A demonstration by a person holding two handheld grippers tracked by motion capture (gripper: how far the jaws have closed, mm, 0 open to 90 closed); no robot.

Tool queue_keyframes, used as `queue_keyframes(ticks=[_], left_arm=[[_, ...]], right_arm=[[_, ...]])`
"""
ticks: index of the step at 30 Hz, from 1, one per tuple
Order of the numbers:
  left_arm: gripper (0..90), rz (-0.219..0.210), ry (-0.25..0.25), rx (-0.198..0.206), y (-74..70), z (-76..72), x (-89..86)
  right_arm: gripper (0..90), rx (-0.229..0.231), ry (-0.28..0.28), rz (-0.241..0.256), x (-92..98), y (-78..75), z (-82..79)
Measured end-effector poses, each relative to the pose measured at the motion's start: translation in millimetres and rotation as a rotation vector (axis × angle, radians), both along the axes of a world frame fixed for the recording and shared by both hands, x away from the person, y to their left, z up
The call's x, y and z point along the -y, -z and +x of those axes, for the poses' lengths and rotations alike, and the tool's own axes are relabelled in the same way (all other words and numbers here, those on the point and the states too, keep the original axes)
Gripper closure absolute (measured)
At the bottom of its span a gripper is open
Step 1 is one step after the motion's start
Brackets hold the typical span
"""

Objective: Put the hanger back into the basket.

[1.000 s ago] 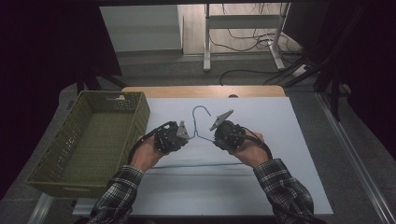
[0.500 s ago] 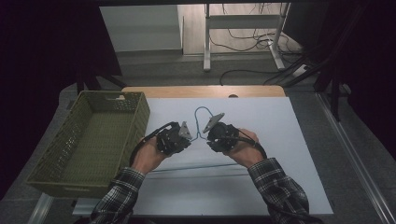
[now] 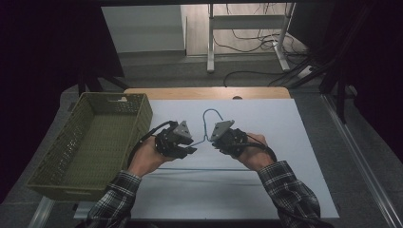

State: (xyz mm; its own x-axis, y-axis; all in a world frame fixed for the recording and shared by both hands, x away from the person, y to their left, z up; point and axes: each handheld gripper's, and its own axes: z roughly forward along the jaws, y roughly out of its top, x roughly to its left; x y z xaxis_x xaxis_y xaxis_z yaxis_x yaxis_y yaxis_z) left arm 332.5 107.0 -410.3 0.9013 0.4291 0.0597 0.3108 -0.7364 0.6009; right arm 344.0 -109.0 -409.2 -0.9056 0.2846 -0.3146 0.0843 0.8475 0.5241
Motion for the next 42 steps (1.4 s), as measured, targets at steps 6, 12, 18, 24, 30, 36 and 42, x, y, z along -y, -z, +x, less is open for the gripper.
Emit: queue_keyframes(ticks=[6,12,18,24,30,36,42], left_arm=[[52.4,-0.071,0.038,-0.069,-11.8,1.2,-15.1],[63.2,-0.114,0.082,-0.159,-11.8,5.2,-21.1],[74.9,-0.114,0.116,-0.232,-5.7,8.2,-16.3],[86.2,-0.108,0.129,-0.264,-3.9,7.1,-14.9],[87.1,-0.154,0.117,-0.274,-4.3,5.0,-18.5],[87.2,-0.167,0.104,-0.256,-9.5,2.5,-20.4],[87.3,-0.17,0.066,-0.243,-14.2,1.5,-25.9]], right_arm=[[87.0,0.027,-0.058,0.031,10.8,-11.3,-5.7],[87.0,0.047,-0.108,0.049,15.3,-16.2,-10.8],[86.9,0.048,-0.138,0.054,14.3,-16.7,-13.7],[86.8,0.044,-0.161,0.055,13.2,-14.3,-15.7],[85.3,0.031,-0.18,0.055,13.2,-15.4,-14.2],[62.8,0.014,-0.145,0.038,13.5,-16.3,-10.1],[35.9,0.012,-0.059,0.039,17.4,-14.4,-6.2]])
